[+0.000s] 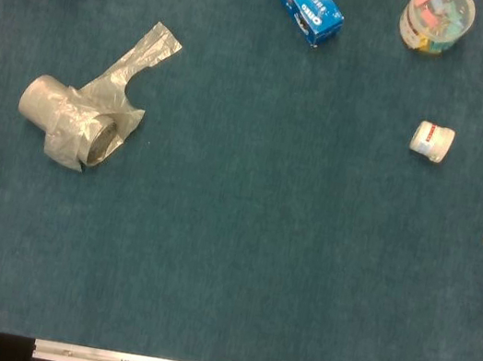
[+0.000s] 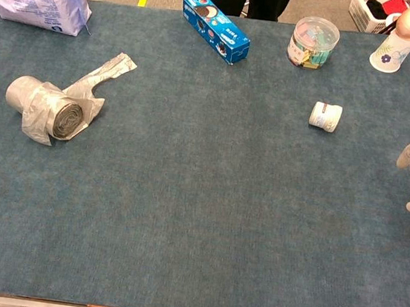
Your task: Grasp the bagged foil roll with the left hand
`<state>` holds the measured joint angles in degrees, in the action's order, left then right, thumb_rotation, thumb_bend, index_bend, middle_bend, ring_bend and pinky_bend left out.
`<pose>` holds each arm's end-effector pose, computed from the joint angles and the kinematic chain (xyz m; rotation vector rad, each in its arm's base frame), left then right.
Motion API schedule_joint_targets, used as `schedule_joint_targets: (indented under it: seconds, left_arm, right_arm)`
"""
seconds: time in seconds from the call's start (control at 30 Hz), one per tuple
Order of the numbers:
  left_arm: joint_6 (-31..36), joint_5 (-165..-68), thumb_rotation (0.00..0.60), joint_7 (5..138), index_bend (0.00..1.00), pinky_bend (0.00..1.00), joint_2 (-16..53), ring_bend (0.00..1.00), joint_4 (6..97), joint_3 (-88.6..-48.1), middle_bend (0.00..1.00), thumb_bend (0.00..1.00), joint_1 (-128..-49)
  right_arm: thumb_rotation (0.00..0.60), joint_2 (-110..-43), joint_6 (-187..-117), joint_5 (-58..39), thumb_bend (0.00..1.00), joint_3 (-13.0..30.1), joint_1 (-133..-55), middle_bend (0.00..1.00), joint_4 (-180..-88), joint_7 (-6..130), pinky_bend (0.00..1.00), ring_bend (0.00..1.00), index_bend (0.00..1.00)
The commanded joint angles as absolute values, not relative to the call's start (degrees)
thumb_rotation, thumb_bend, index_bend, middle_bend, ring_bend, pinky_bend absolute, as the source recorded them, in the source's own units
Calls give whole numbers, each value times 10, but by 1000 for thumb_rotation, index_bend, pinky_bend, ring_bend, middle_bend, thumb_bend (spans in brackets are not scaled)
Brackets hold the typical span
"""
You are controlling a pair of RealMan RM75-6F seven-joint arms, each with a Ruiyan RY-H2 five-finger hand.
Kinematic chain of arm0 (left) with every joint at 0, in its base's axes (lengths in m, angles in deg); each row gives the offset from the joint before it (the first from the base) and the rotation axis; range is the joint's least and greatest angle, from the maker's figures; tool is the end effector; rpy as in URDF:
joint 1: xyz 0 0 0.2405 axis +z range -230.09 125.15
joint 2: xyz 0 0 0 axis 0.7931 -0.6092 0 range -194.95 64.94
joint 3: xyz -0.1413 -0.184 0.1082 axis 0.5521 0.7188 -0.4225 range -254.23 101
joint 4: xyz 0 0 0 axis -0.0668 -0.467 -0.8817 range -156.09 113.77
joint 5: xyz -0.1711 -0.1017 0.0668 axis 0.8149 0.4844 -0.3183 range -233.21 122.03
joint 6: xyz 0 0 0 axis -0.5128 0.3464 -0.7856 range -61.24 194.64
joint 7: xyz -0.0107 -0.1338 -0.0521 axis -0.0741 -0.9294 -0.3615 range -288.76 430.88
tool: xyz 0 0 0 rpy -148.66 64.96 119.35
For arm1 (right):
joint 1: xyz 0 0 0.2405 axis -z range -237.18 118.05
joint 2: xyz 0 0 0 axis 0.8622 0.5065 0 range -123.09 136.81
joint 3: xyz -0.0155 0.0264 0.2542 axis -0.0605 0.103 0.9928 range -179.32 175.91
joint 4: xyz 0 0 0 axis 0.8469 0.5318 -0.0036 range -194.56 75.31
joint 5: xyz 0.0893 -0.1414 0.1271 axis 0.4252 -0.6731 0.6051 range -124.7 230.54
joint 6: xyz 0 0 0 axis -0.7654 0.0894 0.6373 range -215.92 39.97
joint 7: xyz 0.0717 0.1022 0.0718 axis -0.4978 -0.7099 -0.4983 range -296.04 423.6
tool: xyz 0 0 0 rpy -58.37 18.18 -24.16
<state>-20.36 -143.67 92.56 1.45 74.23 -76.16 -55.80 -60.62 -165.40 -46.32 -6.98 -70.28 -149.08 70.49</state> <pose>-0.2976 0.1629 0.1388 -1.4940 -0.6903 -0.6886 -0.2877 -0.1725 0.0968 1.8421 -0.8133 0.8298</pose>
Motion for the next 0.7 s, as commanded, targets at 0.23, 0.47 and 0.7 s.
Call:
schedule_joint_targets:
  seconds: [0.23,0.47,0.7]
  left_arm:
    - [-201,-1431,600,933,618,558,12,385,744,-762,497,0,-557]
    - [-205,-1432,600,933,618,558,11,385,747,-762,497,0,-555]
    - [-190,-1434,600,925,626,558,17,386,740,-766,501,0,-561]
  right_arm:
    - [600,-608,-1652,-462,0,-69,-705,542,-1487,700,487,365,445]
    - [600,-610,-1648,-459,0,-69,-708,542,-1484,697,487,365,445]
    - [600,-607,-1660,-465,0,-72,-701,542,-1491,709,488,365,445]
